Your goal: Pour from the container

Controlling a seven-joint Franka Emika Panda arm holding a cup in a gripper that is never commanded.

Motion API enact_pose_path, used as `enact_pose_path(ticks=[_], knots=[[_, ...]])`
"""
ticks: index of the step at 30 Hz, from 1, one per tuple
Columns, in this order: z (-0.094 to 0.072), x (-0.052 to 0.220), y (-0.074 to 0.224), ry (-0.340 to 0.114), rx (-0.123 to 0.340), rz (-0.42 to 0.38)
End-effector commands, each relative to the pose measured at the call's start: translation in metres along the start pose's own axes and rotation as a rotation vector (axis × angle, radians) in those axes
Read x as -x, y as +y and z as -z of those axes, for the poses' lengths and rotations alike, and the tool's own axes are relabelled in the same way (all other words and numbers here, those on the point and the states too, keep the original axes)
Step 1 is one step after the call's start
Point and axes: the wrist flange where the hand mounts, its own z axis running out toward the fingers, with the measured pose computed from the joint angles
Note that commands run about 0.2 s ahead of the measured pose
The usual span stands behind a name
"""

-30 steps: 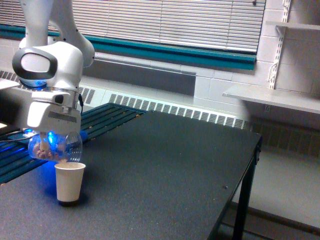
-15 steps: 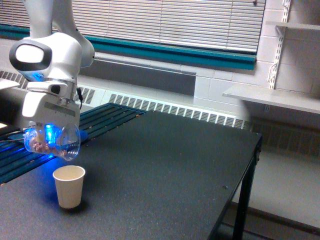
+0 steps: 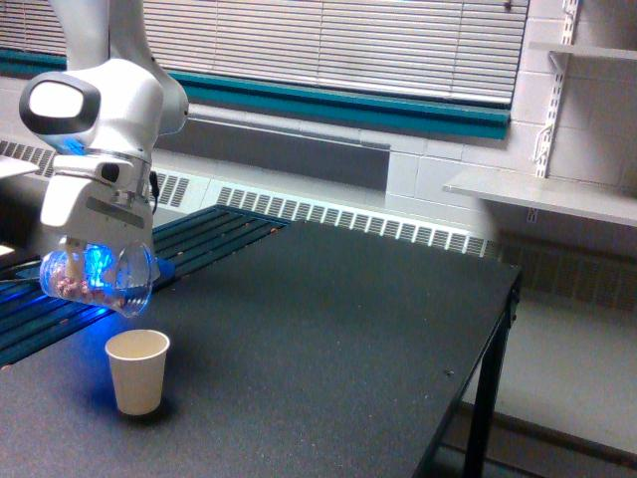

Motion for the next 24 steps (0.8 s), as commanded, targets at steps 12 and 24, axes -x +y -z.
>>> enact_pose_path(ticks=[12, 24], knots=[[0.008, -0.016, 0.001, 0.010, 0.055, 0.110], [0.000, -0.016, 0.012, -0.011, 0.103, 0.123]])
